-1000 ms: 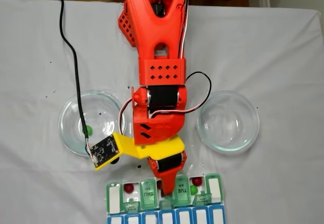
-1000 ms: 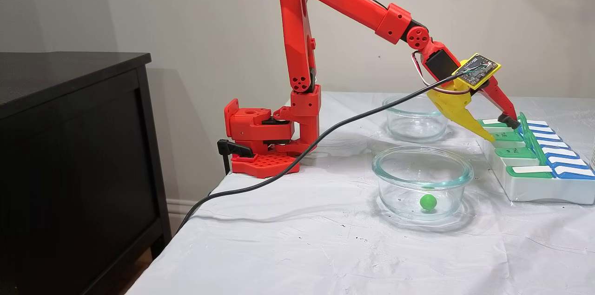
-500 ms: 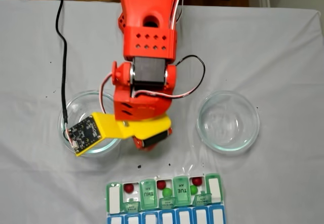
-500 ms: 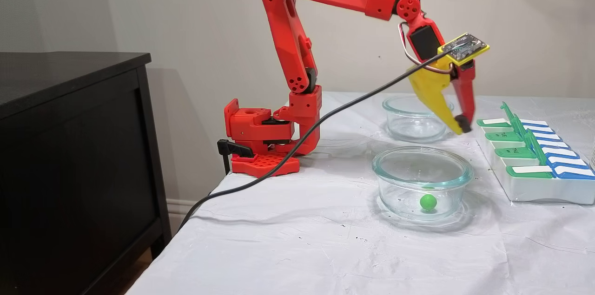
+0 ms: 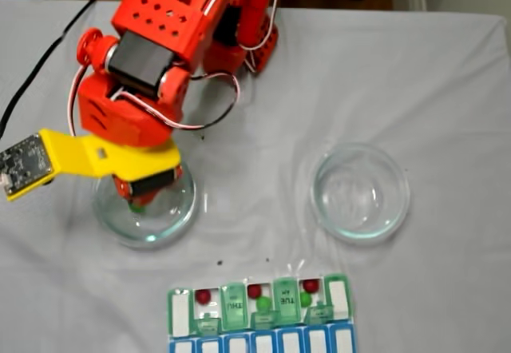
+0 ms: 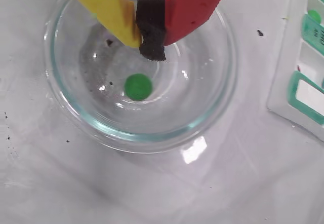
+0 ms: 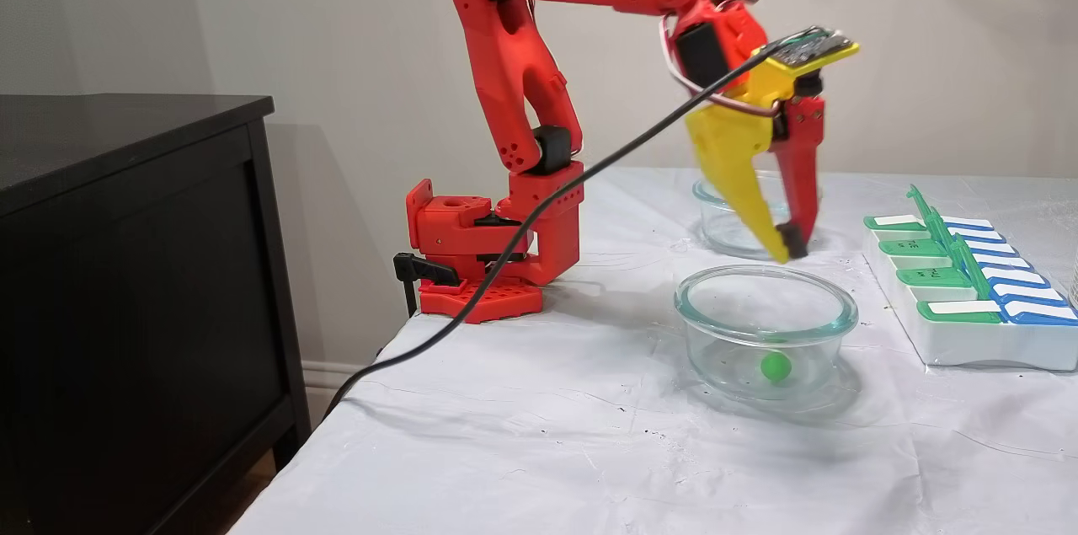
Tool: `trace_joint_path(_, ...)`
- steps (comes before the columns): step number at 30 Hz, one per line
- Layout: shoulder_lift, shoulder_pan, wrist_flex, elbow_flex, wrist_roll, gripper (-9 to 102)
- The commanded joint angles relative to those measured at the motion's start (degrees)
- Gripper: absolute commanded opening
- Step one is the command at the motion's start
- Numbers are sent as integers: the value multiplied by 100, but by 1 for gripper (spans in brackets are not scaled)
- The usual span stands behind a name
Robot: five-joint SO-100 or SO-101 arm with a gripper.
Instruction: Sort medicines into box.
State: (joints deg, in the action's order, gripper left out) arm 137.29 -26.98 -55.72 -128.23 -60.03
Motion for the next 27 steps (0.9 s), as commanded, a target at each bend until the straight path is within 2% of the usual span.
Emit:
trace_joint_path(1, 940, -202, 431, -483, -422, 9)
trace_joint_path(8, 1239, -176, 1336, -1477, -589, 13)
trace_joint_path(18, 299, -35, 2408, -1688, -984, 12)
trace_joint_path(27, -272, -18, 2127, -1230, -1327, 12)
